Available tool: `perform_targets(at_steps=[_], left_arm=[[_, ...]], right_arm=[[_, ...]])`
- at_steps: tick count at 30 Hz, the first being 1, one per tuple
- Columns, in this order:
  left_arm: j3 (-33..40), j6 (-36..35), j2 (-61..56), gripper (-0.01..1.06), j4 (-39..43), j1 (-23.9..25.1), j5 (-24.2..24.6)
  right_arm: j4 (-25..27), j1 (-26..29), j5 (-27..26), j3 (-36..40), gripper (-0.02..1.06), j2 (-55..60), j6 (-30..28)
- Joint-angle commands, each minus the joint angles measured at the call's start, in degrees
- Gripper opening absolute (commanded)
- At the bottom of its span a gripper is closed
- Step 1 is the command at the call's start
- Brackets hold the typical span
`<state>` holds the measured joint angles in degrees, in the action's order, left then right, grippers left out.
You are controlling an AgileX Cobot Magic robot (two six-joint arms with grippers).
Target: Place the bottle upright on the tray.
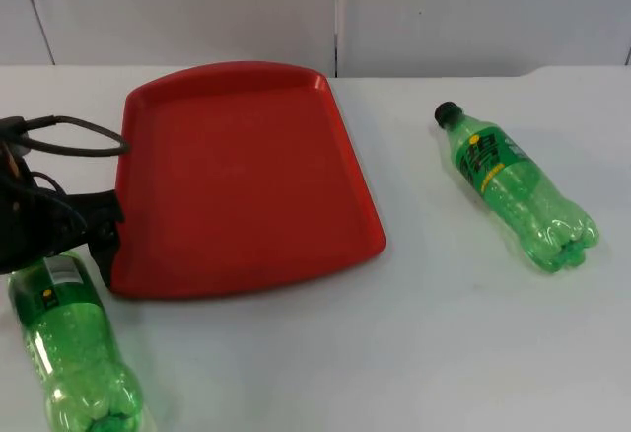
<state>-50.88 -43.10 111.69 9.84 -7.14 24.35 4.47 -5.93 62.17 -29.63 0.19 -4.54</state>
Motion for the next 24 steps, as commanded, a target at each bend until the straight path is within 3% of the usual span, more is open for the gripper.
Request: perform_targets(at_steps=[1,24], left_arm=[[0.4,-0.2,1.4,1.05,0.8,-0.1,0.2],[1.1,-0.2,-0.5,1.05,1.8,-0.1,2.2]], right_arm=[[0.1,0.1,-0.3,0.0,1.04,-0.2,0.1],[0.1,0.1,-0.3,0.0,1.04,-0.2,0.1]])
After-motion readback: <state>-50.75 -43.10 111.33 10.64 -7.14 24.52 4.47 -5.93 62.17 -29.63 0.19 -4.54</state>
